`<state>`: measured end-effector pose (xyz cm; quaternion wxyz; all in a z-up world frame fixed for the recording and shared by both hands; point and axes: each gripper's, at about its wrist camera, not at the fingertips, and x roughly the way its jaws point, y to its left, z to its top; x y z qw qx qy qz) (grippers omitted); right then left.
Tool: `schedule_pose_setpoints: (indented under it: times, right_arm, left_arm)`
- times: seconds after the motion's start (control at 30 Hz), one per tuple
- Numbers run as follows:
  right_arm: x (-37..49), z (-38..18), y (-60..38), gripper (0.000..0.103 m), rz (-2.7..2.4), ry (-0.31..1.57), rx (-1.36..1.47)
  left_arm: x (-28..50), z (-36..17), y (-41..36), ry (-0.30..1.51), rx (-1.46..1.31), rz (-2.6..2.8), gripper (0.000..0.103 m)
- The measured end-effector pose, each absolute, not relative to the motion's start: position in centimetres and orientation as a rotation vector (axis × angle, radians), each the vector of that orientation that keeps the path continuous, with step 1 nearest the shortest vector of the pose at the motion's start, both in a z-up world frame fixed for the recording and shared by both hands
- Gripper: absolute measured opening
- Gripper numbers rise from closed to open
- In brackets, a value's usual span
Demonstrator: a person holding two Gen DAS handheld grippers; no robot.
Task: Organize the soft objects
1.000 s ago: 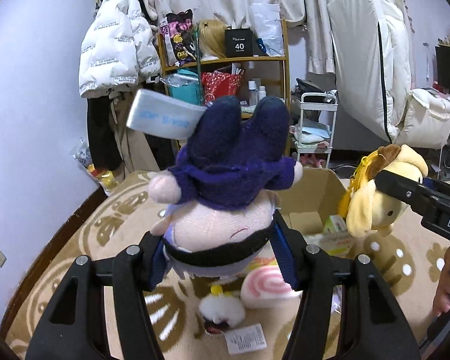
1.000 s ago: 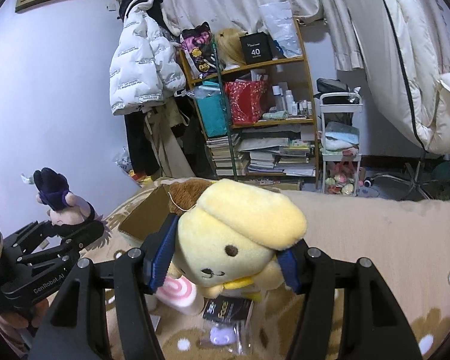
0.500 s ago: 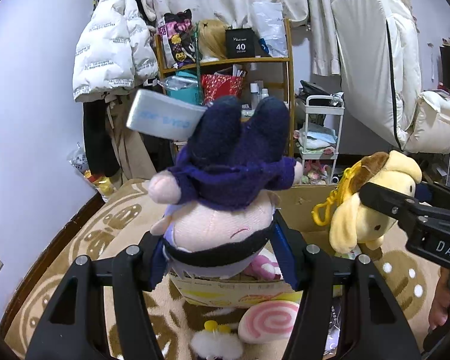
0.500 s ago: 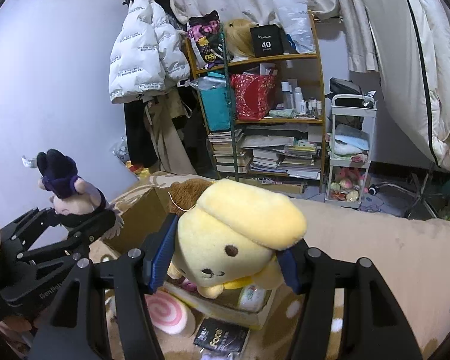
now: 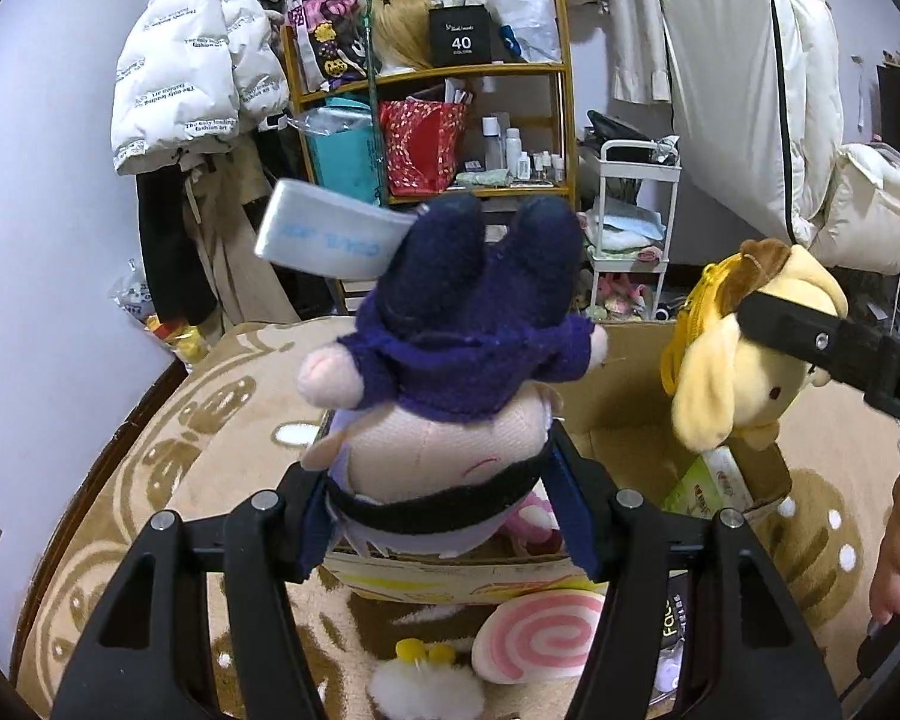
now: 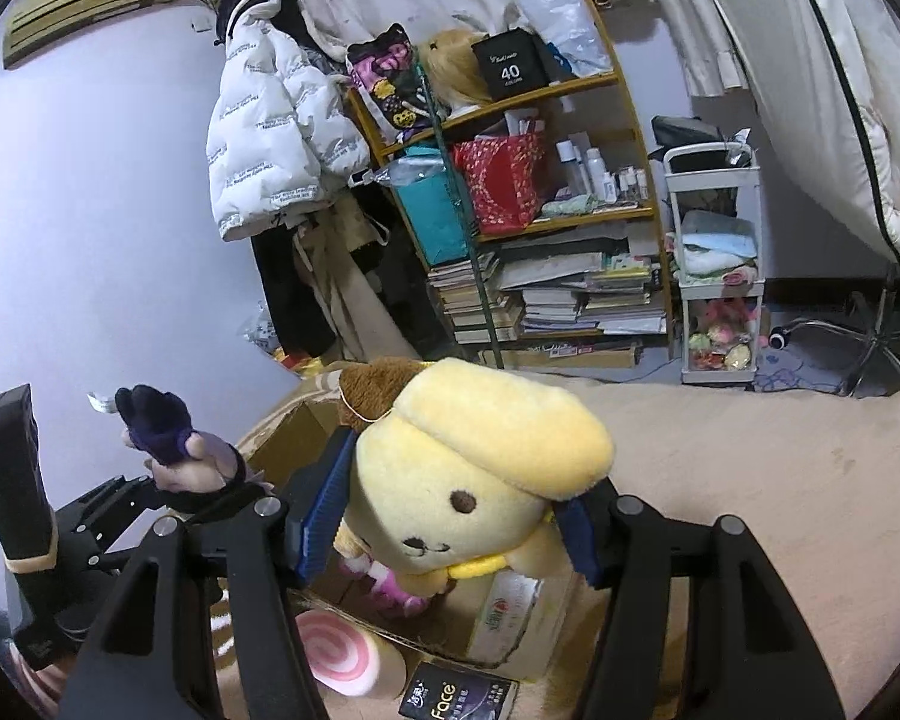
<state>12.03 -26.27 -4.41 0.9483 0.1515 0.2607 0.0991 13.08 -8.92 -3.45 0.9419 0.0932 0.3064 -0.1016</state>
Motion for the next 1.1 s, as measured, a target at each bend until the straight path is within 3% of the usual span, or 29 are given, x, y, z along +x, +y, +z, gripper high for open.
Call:
schedule_pose_setpoints:
  times: [0.1,0.17,0.47,0.63,0.7,0.87,1.1]
  right_arm:
    - [12.2,-4.9,-25.5,0.068,0.223,0.551,0.290]
    - [12.4,-5.2,-25.0,0.069,0.227,0.570,0.270]
    - [12.0,-4.9,-25.1,0.075,0.253,0.581,0.252]
    - [11.1,-4.3,-24.8,0.081,0.246,0.564,0.199]
    - [10.7,-3.9,-24.8,0.092,0.242,0.563,0.197]
    - [9.0,-2.8,-24.4,0.102,0.208,0.562,0.177]
    - [6.0,-1.5,-23.7,0.103,0.203,0.554,0.182]
  left_arm:
    - [13.4,-4.1,-9.0,0.653,0.193,-0.205,0.063]
    - [13.7,-4.4,-8.9,0.668,0.191,-0.193,0.072]
    - [13.0,-4.1,-7.6,0.654,0.189,-0.147,0.090]
    - [11.7,-3.6,-7.0,0.653,0.236,-0.104,0.093]
    - [10.7,-3.1,-6.5,0.635,0.239,-0.088,0.096]
    - [8.6,-1.7,-4.8,0.611,0.195,-0.043,0.099]
    - [6.4,-0.5,-3.4,0.663,0.151,-0.063,0.100]
